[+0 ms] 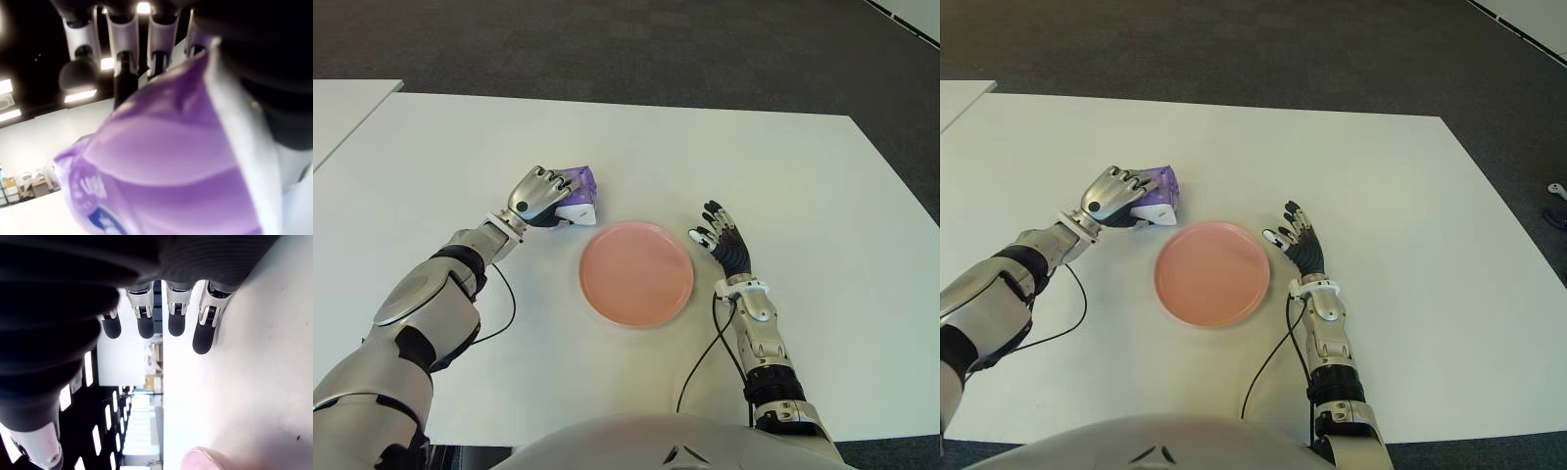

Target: Put the tissue paper into the plate.

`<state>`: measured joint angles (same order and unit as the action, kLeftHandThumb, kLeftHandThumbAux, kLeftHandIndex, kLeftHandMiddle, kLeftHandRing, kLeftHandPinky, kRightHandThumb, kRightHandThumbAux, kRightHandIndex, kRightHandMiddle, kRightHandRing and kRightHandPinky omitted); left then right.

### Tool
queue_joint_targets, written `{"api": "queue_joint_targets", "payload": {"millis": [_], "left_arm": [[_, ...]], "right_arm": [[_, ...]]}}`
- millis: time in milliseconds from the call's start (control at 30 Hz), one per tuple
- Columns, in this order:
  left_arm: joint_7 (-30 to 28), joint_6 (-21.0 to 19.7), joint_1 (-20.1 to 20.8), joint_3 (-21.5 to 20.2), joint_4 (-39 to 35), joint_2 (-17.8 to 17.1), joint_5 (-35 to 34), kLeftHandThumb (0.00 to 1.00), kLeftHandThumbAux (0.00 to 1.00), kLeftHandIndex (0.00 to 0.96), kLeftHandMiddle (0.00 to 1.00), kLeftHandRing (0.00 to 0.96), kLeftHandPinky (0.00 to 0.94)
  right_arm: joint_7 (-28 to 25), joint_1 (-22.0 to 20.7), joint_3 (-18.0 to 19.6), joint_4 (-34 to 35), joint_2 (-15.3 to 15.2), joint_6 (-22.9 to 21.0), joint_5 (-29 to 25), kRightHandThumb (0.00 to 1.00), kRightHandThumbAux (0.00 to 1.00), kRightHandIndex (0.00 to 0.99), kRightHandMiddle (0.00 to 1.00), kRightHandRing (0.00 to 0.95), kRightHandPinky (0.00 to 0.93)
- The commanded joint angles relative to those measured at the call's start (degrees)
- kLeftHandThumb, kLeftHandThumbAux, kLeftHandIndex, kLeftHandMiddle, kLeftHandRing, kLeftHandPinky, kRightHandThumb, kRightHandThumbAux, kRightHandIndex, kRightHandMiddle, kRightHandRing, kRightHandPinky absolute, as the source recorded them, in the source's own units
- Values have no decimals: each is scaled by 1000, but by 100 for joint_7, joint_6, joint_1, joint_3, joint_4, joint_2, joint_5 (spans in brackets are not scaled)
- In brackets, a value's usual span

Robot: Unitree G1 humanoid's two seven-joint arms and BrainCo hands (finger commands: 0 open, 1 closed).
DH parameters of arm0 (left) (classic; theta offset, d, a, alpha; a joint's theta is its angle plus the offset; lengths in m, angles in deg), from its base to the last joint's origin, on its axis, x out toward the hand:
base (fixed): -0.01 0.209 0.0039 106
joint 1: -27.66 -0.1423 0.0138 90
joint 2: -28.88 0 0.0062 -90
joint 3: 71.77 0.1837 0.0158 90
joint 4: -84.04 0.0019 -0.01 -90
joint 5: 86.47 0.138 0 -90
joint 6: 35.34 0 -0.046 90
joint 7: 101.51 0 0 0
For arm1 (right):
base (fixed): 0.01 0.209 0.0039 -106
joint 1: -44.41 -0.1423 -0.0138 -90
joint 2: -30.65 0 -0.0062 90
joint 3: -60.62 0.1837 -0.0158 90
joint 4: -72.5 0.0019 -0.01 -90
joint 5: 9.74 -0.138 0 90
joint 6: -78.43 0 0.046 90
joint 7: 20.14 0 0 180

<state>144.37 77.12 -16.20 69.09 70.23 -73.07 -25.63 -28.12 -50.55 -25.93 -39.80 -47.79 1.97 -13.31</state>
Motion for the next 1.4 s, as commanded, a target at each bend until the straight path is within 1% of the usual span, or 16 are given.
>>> {"api": "queue_joint_targets", "payload": {"millis": [33,167,433,633,733,800,867,967,1033,1100,1167,1300,1400], "left_arm": [[2,79,-95,42,65,51,55,854,666,403,548,835,824],[-16,109,-96,14,66,50,28,854,666,403,548,836,828],[-53,248,-102,-125,73,25,-99,854,666,402,548,839,827],[-112,608,5,-358,16,-98,-321,854,667,401,545,842,822],[-166,879,152,-534,-33,-208,-460,854,668,400,544,844,828],[-199,977,192,-604,-48,-244,-506,854,668,399,543,845,832],[-306,1241,308,-803,-108,-346,-676,853,668,399,543,846,833],[-402,1489,425,-1030,-218,-426,-863,853,669,399,543,847,834],[-432,1617,514,-1202,-358,-453,-997,853,669,398,543,847,834],[-480,1903,621,-1439,-740,-585,-1182,853,669,398,543,847,833],[-533,2120,635,-1612,-1045,-699,-1292,852,669,398,542,846,833],[-635,2535,493,-1971,-1785,-910,-1504,852,670,397,541,846,829],[-759,2601,378,-2157,-2082,-956,-1555,852,670,396,540,845,827]], "right_arm": [[-57,320,-51,-391,2,-260,33,0,679,0,0,0,0],[-98,308,-55,-433,-10,-199,21,0,679,0,0,0,0],[-80,308,-51,-392,-5,-266,15,0,683,0,0,0,0],[-84,314,-45,-387,17,-269,-12,0,692,0,0,0,0],[-85,321,-52,-380,21,-271,-9,0,690,0,0,0,0],[-78,325,-56,-372,23,-275,-2,0,684,0,0,0,0],[-65,331,-63,-364,19,-275,16,0,679,0,0,0,0],[-61,337,-65,-359,13,-269,27,0,672,0,0,0,0],[-61,341,-64,-361,10,-260,28,0,670,0,0,0,0],[-80,338,-59,-382,3,-234,17,0,674,0,0,0,0],[-96,335,-56,-400,-3,-216,9,0,679,0,0,0,0],[-102,324,-49,-437,-5,-207,0,0,689,0,0,0,0],[-102,322,-45,-445,-3,-207,0,0,694,0,0,0,0]]}}
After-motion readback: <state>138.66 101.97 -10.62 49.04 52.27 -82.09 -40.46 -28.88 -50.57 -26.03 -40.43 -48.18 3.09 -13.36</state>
